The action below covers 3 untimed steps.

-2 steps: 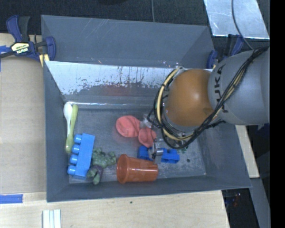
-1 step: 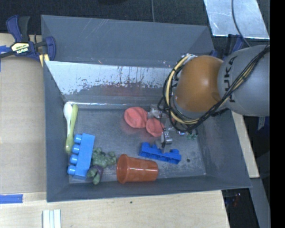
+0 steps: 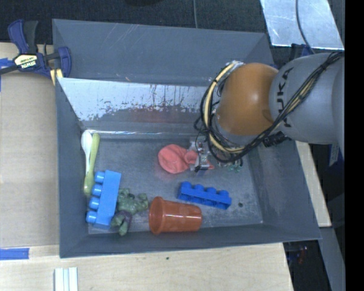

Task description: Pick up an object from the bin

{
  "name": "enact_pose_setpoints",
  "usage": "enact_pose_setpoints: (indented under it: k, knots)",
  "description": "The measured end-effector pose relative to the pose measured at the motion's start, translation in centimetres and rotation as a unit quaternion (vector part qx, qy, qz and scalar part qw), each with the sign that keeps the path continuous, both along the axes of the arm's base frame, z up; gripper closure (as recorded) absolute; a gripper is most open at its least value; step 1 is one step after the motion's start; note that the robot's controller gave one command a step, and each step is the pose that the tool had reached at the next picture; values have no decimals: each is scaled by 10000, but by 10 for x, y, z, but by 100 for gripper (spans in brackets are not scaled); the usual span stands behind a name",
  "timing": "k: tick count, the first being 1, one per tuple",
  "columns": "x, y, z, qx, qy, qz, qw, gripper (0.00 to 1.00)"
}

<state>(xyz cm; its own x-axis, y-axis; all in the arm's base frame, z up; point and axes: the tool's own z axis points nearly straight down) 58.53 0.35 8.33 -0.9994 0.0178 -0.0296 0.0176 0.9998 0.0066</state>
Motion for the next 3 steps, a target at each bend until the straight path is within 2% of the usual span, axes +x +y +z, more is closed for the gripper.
enact_pose_setpoints:
  k: [1,2,3]
  knots:
    - [0,0,0,0,0,-1,10000,100]
    - [8,-9,11,13,1,-325,9995,100]
    - [13,1,89,8,8,-312,9995,100]
